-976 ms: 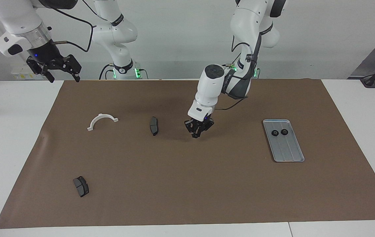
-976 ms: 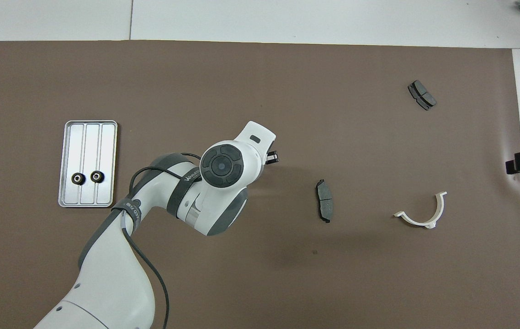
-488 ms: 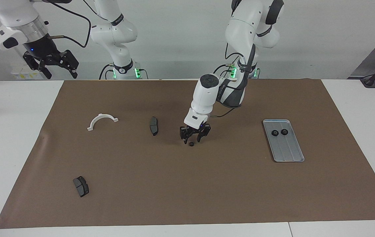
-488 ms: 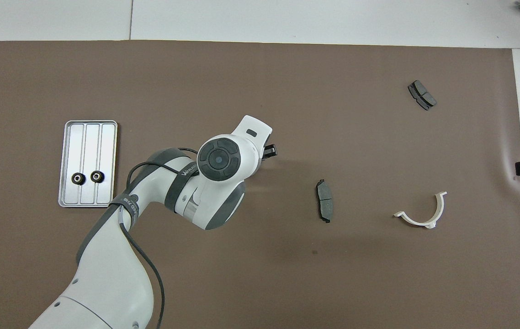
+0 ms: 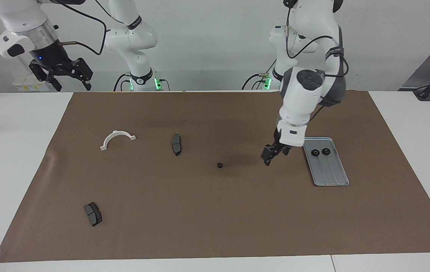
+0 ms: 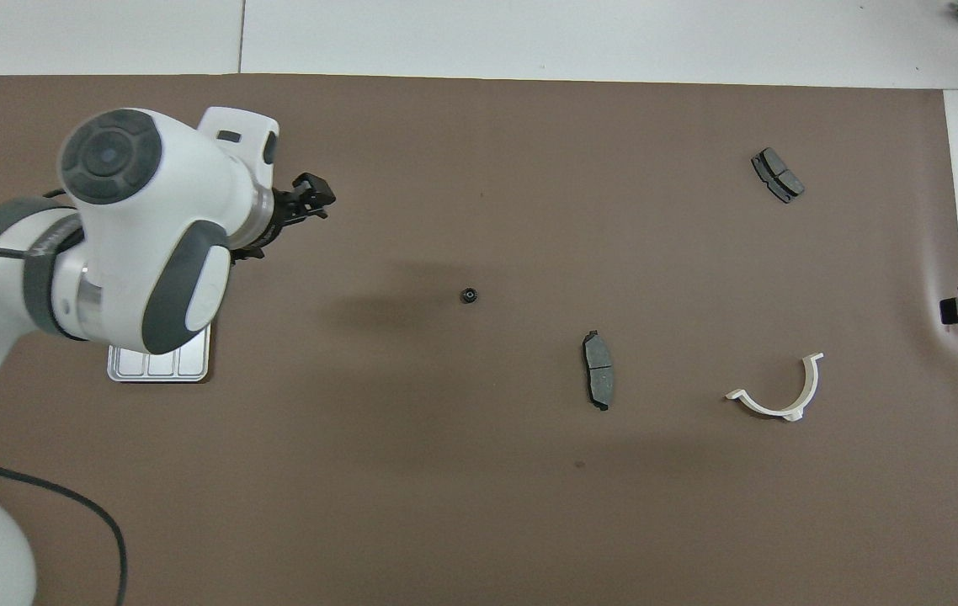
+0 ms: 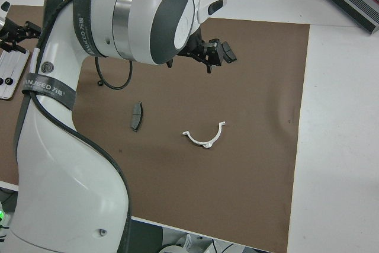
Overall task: Place bearing gear from tray to pile
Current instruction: 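Return the left gripper to the tray while the right gripper grasps the ring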
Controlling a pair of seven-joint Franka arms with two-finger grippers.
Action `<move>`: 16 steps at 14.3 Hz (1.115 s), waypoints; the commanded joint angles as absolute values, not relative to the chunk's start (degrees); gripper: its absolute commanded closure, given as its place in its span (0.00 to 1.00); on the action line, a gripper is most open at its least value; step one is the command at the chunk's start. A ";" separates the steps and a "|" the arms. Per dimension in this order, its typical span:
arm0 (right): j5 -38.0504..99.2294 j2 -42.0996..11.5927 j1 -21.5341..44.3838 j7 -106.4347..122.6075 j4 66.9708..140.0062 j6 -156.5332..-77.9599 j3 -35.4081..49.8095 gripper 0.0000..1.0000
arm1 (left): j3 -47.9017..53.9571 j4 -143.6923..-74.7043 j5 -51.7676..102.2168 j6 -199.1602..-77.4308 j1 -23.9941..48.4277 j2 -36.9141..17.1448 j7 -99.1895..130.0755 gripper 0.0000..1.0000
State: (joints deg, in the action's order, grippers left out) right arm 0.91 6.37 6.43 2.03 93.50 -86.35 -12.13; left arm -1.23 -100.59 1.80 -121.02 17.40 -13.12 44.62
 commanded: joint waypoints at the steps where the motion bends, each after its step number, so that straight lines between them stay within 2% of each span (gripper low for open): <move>1: 1.76 8.87 6.59 -1.58 98.07 -89.72 -11.87 0.00 | -0.61 -104.31 1.67 -117.60 12.32 -10.82 38.17 0.00; 3: 2.02 9.40 8.87 -1.06 102.46 -96.30 -11.51 0.00 | -0.62 -111.23 1.67 -121.00 7.67 -8.19 33.08 0.00; 6: 1.50 6.34 13.35 -1.41 104.85 -105.45 -11.43 0.00 | -0.62 -125.46 1.67 -136.80 3.08 -4.06 27.95 0.00; 9: 0.53 2.66 16.51 -0.36 104.50 -108.10 -11.25 0.00 | -0.62 -130.16 1.67 -140.71 2.81 -3.43 31.54 0.02; 10: -0.08 -0.32 18.52 -0.44 103.81 -109.85 -11.25 0.00 | -0.62 -130.78 1.67 -140.80 2.81 -3.43 32.25 0.12; 13: -0.53 -10.07 23.63 -1.75 97.76 -113.37 -11.25 0.00 | -0.79 -133.50 1.67 -144.39 2.64 -3.69 32.43 0.31; 14: -0.35 -13.07 25.12 -4.72 95.39 -114.68 -11.16 0.00 | -0.79 -134.11 1.76 -145.45 2.64 -3.87 32.78 0.36; 16: -0.44 -17.38 28.28 -10.00 93.70 -119.33 -11.16 0.00 | -0.79 -134.21 1.76 -146.42 2.64 -4.39 32.78 0.37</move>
